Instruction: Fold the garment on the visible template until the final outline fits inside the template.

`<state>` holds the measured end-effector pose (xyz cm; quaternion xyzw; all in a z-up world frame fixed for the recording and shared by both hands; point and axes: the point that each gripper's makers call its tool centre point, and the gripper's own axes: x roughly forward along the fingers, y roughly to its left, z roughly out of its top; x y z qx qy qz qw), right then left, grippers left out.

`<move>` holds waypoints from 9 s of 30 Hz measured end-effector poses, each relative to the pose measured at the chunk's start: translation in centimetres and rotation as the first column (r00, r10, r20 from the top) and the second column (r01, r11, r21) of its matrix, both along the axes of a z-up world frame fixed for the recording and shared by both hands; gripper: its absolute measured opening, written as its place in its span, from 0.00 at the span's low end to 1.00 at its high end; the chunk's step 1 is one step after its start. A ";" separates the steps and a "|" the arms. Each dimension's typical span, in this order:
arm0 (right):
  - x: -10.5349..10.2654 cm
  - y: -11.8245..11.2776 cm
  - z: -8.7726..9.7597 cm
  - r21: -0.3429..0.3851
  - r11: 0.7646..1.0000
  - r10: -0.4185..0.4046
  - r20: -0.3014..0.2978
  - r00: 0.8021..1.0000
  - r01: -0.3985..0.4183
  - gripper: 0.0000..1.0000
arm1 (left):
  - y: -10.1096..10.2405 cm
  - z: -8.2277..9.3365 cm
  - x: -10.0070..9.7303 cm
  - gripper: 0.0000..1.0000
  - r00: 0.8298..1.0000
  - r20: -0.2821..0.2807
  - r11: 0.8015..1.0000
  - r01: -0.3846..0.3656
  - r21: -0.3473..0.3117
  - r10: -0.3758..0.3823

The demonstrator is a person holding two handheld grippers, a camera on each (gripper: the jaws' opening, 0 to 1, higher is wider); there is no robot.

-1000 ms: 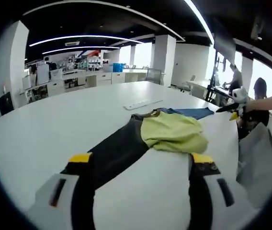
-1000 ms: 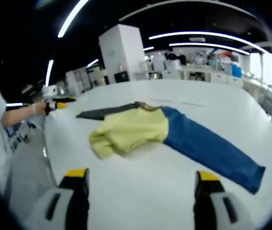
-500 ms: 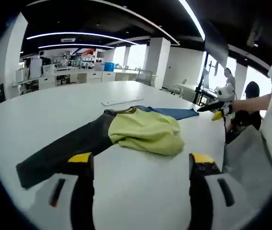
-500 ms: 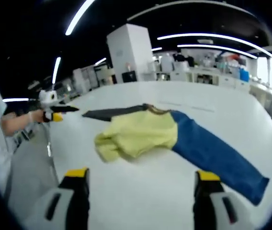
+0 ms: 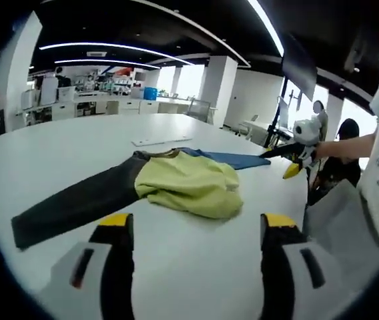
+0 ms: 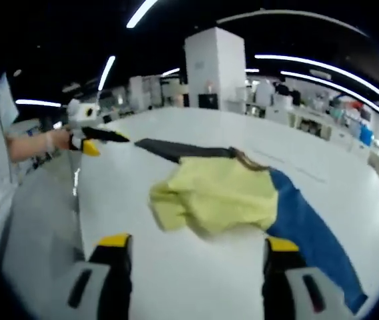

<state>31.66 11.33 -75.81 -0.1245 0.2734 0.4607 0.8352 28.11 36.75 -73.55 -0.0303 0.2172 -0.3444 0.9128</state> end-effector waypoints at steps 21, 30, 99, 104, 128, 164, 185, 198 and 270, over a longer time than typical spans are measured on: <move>-0.5 9.7 -2.9 -0.333 0.886 0.381 0.130 0.916 -0.321 0.44 | -1.4 -0.6 -2.3 0.71 1.000 -0.010 0.999 -0.024 -0.036 0.024; 0.1 11.5 -5.9 -0.467 0.830 0.422 0.168 0.891 -0.305 0.29 | -1.6 -0.7 -3.1 0.69 0.999 -0.019 0.997 -0.044 -0.062 0.043; 19.2 11.9 -0.6 -0.229 0.973 0.036 0.095 0.995 -0.014 0.00 | -4.5 -3.0 -1.5 0.52 0.995 -0.105 0.991 -0.017 -0.133 0.003; 20.0 11.8 -2.3 -0.261 0.965 0.045 0.077 0.996 -0.023 0.00 | -4.5 -3.1 -1.3 0.51 0.994 -0.109 0.991 -0.014 -0.136 -0.001; 20.1 11.3 -3.9 -0.297 0.955 0.045 0.055 0.997 -0.026 0.09 | -4.6 -3.4 -1.1 0.49 0.992 -0.122 0.991 0.001 -0.134 -0.018; 14.3 8.1 -0.7 -0.132 0.991 0.003 0.102 0.995 0.010 1.00 | -5.8 -2.8 0.1 0.48 0.990 -0.111 0.992 0.071 -0.102 -0.083; 8.6 5.6 -1.8 -0.117 0.993 0.001 0.083 0.997 0.008 0.97 | -6.8 -3.4 4.9 0.42 0.984 -0.138 0.989 0.100 -0.112 -0.115; 5.8 5.4 -2.7 -0.109 0.994 0.012 0.050 0.999 -0.006 0.93 | -7.4 -3.8 8.3 0.39 0.984 -0.132 0.992 0.114 -0.048 -0.119; 2.5 15.0 -7.5 -0.262 0.934 0.273 0.077 0.959 -0.245 0.29 | -6.3 -7.0 13.1 0.00 0.940 -0.331 0.973 -0.149 -0.175 0.085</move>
